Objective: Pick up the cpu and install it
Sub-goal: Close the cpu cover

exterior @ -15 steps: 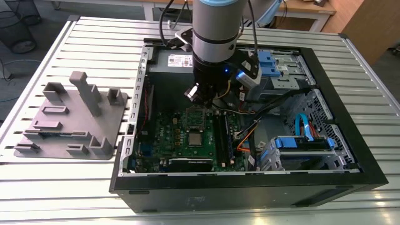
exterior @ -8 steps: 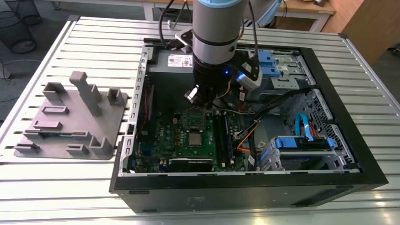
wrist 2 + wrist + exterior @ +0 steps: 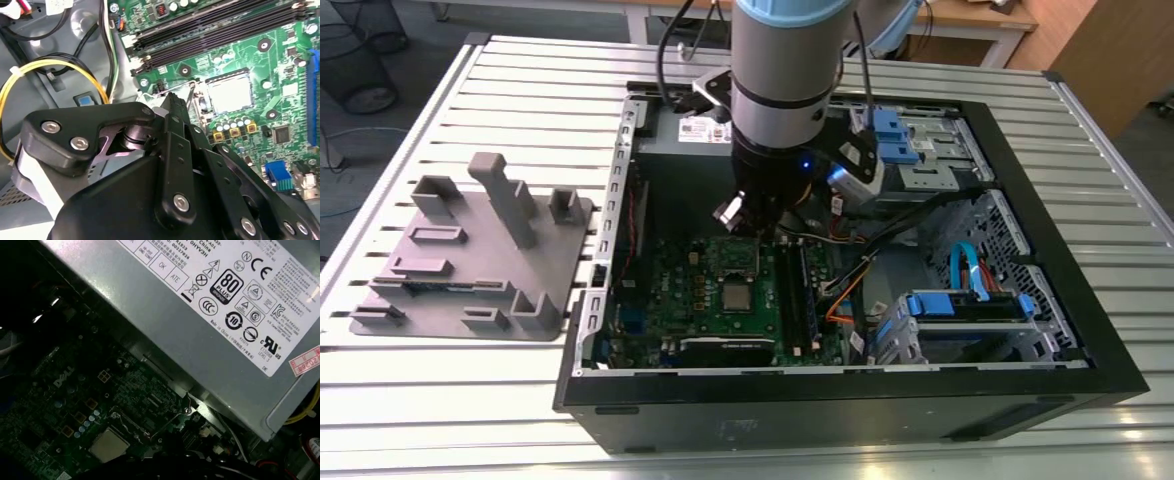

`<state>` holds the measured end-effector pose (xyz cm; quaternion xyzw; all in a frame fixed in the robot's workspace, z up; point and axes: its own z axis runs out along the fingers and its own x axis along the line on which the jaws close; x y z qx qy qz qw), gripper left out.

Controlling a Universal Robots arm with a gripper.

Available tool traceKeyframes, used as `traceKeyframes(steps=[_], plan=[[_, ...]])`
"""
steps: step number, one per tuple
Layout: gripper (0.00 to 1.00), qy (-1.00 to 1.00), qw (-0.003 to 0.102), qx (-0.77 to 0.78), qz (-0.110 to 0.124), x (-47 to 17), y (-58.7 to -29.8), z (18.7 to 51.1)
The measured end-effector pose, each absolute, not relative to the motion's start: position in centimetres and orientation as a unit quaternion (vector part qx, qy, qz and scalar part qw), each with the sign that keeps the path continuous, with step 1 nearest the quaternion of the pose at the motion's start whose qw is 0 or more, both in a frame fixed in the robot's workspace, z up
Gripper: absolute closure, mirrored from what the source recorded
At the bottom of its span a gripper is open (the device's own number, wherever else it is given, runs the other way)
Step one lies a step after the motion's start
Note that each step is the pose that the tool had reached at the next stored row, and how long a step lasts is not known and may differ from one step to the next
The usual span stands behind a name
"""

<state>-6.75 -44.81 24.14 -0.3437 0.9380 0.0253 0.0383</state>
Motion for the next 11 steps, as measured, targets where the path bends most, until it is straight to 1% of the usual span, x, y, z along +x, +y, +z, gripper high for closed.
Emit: traceKeyframes(steps=[11], plan=[[0.89,0.938,0.038,-0.345,0.025,-6.8,-46.8,24.2]])
